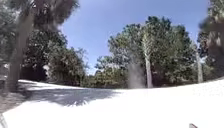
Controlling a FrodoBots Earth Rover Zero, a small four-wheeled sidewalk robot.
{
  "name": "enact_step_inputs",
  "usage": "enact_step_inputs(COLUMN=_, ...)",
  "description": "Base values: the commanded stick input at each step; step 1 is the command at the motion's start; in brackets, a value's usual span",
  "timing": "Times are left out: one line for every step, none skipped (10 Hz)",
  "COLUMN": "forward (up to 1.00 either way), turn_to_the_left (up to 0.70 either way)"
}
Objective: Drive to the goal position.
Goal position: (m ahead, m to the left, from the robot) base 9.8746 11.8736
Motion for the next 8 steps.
enact_step_inputs(forward=0.70, turn_to_the_left=0.14)
enact_step_inputs(forward=0.70, turn_to_the_left=0.14)
enact_step_inputs(forward=0.70, turn_to_the_left=0.14)
enact_step_inputs(forward=0.70, turn_to_the_left=0.14)
enact_step_inputs(forward=0.70, turn_to_the_left=0.14)
enact_step_inputs(forward=0.70, turn_to_the_left=0.14)
enact_step_inputs(forward=0.70, turn_to_the_left=0.14)
enact_step_inputs(forward=0.70, turn_to_the_left=0.14)
